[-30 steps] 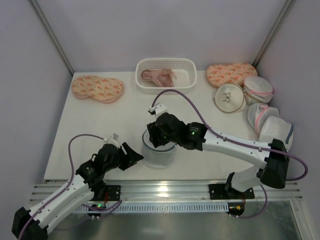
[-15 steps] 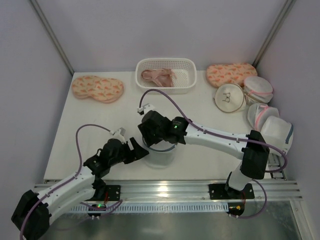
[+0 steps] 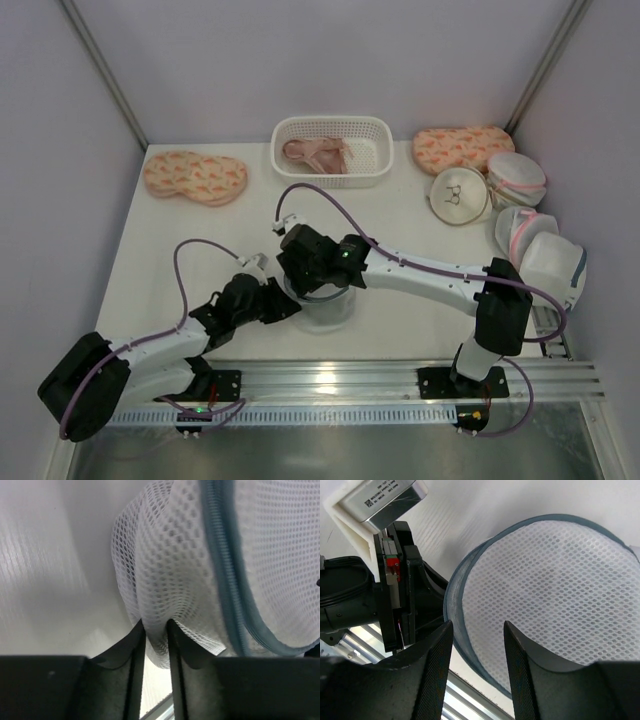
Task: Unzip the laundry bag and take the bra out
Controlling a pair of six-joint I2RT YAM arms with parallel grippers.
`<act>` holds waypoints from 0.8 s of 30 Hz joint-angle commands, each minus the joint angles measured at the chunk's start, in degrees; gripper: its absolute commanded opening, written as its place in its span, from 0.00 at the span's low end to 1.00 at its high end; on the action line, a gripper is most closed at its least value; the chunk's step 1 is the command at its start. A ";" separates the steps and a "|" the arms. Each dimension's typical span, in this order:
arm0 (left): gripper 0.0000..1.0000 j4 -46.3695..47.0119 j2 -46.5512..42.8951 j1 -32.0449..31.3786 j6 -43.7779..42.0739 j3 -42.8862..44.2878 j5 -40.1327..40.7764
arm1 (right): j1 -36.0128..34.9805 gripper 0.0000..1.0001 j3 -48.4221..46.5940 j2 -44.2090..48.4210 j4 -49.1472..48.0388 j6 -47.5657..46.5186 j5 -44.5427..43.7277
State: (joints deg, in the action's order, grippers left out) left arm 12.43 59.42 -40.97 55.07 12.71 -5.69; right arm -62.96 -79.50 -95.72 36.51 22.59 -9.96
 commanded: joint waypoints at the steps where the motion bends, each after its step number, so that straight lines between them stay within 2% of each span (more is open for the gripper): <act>1: 0.22 5.77 0.26 -0.34 -0.93 0.03 0.77 | -0.67 0.49 -0.21 0.36 -0.39 -0.44 1.52; 3: 0.11 4.90 -1.05 -0.34 -0.67 -0.05 1.65 | -0.76 0.48 0.49 0.36 -0.56 -0.44 1.61; 4: 0.00 4.45 -1.75 -0.34 -0.49 0.03 2.00 | -0.76 0.48 0.75 0.27 -0.56 -0.44 1.78; 12: 0.00 0.15 -7.74 -0.34 -0.84 0.56 3.94 | -1.29 0.46 2.07 -1.13 -1.01 -0.18 2.58; 18: 0.00 -0.56 -7.74 -0.34 -0.93 0.47 3.41 | -1.29 0.34 1.11 -1.40 1.89 0.96 -6.47; 20: 0.00 -1.26 -7.65 -0.34 -1.10 0.47 3.50 | -1.29 0.35 1.28 -1.05 2.60 0.88 -7.44; 24: 0.00 -2.05 -7.56 -0.34 -1.45 -0.05 3.67 | -1.38 0.52 3.39 1.94 0.06 -0.52 -2.81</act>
State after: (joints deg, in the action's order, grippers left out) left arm 10.33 52.25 -41.19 55.00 12.71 -3.38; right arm -63.92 -77.03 -97.01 37.71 23.11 -13.74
